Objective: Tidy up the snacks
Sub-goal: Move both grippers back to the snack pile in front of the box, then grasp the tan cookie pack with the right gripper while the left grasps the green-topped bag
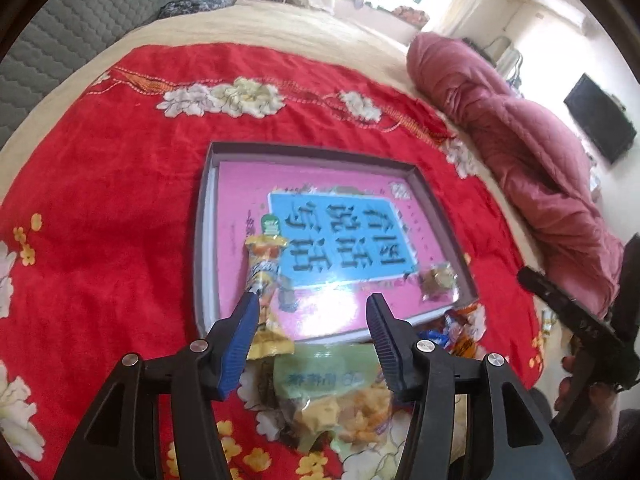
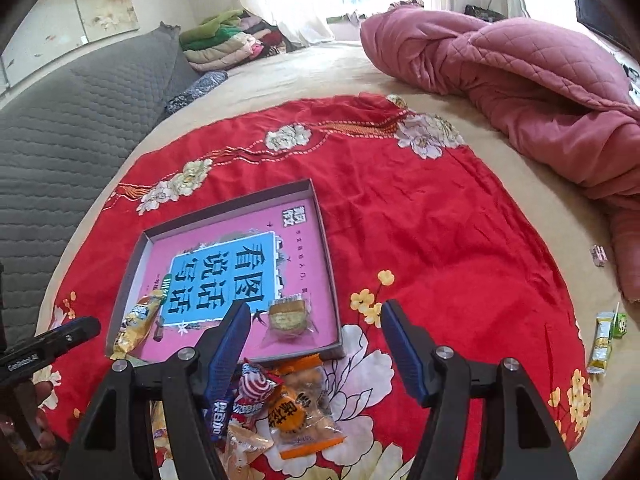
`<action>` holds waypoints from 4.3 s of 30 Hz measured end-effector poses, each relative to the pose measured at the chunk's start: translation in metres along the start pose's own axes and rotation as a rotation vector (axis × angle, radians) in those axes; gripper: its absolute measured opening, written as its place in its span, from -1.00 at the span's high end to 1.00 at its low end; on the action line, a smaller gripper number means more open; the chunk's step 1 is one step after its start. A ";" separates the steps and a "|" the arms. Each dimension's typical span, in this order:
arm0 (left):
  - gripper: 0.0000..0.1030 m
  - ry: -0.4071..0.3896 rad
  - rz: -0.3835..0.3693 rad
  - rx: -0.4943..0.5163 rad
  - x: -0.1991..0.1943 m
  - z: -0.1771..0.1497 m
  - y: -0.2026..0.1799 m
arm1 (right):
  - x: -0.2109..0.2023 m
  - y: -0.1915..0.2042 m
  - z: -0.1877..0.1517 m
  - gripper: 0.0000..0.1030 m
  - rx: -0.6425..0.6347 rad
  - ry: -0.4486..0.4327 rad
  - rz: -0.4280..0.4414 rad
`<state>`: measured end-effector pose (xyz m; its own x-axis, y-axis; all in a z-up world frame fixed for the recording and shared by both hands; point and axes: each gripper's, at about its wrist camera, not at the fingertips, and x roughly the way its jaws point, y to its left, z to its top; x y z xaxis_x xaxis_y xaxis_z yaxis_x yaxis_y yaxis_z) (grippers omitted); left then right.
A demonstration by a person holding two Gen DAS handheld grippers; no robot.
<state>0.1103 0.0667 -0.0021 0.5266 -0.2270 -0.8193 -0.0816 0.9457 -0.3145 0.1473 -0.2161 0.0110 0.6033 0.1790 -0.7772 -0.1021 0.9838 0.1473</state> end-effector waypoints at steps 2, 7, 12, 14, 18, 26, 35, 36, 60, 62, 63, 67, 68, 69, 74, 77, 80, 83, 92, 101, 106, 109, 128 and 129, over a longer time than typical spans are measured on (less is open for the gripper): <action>-0.12 0.029 0.000 -0.014 -0.001 -0.002 0.004 | -0.001 0.003 -0.001 -0.30 0.002 0.004 0.014; -0.12 0.043 0.012 -0.047 -0.005 -0.006 0.011 | -0.005 0.016 -0.002 -0.31 -0.025 0.001 0.038; -0.12 0.055 0.005 -0.066 -0.007 -0.009 0.014 | -0.008 0.024 -0.007 -0.33 -0.036 0.005 0.063; -0.12 0.052 0.009 -0.065 -0.010 -0.010 0.013 | -0.008 0.028 -0.010 -0.38 -0.041 0.011 0.069; -0.12 0.062 -0.006 -0.060 -0.010 -0.011 0.011 | -0.009 0.035 -0.018 -0.40 -0.042 0.026 0.091; -0.12 0.106 -0.002 -0.021 -0.003 -0.022 0.006 | -0.011 0.038 -0.040 -0.40 -0.037 0.064 0.076; -0.12 0.160 -0.004 0.030 0.007 -0.049 0.004 | -0.013 0.044 -0.064 -0.40 -0.041 0.096 0.067; -0.12 0.168 -0.004 0.034 0.008 -0.050 0.003 | -0.013 0.046 -0.068 -0.40 -0.049 0.101 0.066; -0.15 0.272 -0.068 0.007 0.037 -0.064 0.007 | 0.019 0.051 -0.116 -0.40 -0.033 0.284 0.120; -0.15 0.271 -0.070 0.007 0.037 -0.064 0.007 | 0.022 0.051 -0.117 -0.40 -0.024 0.283 0.126; -0.15 0.272 -0.071 0.008 0.038 -0.064 0.007 | 0.023 0.050 -0.118 -0.35 -0.025 0.282 0.129; -0.15 0.282 -0.081 -0.007 0.042 -0.065 0.010 | 0.027 0.052 -0.120 0.11 -0.039 0.290 0.149; -0.15 0.280 -0.085 -0.012 0.042 -0.064 0.011 | 0.027 0.053 -0.121 0.16 -0.045 0.290 0.153; -0.14 0.278 -0.088 -0.014 0.042 -0.064 0.011 | 0.028 0.055 -0.121 0.28 -0.052 0.289 0.157; -0.11 0.277 -0.111 -0.036 0.044 -0.064 0.014 | 0.030 0.055 -0.121 0.50 -0.054 0.287 0.182; 0.07 0.284 -0.145 -0.059 0.045 -0.064 0.017 | 0.031 0.051 -0.120 0.57 -0.035 0.287 0.196; 0.23 0.277 -0.146 -0.055 0.045 -0.064 0.016 | 0.030 0.050 -0.119 0.59 -0.029 0.285 0.205; 0.29 0.261 -0.125 -0.039 0.041 -0.062 0.014 | 0.028 0.050 -0.119 0.60 -0.034 0.278 0.212; 0.30 0.236 -0.148 -0.050 0.026 -0.054 0.019 | 0.021 0.048 -0.116 0.63 -0.033 0.263 0.215; 0.30 0.257 -0.171 -0.015 0.023 -0.057 0.009 | 0.012 0.040 -0.113 0.64 -0.022 0.257 0.204; 0.30 0.244 -0.172 -0.024 0.022 -0.055 0.011 | 0.023 0.038 -0.118 0.63 -0.009 0.297 0.199; 0.30 0.240 -0.174 -0.025 0.022 -0.054 0.011 | 0.027 0.038 -0.119 0.63 0.010 0.311 0.216; 0.30 0.212 -0.206 -0.006 0.020 -0.051 0.002 | 0.036 0.036 -0.120 0.57 0.025 0.308 0.273; 0.30 0.206 -0.210 -0.007 0.019 -0.051 0.002 | 0.033 0.036 -0.119 0.57 0.022 0.298 0.274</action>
<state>0.0771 0.0527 -0.0423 0.3495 -0.4603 -0.8161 0.0047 0.8719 -0.4897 0.0696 -0.1741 -0.0816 0.2998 0.4327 -0.8502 -0.2080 0.8994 0.3844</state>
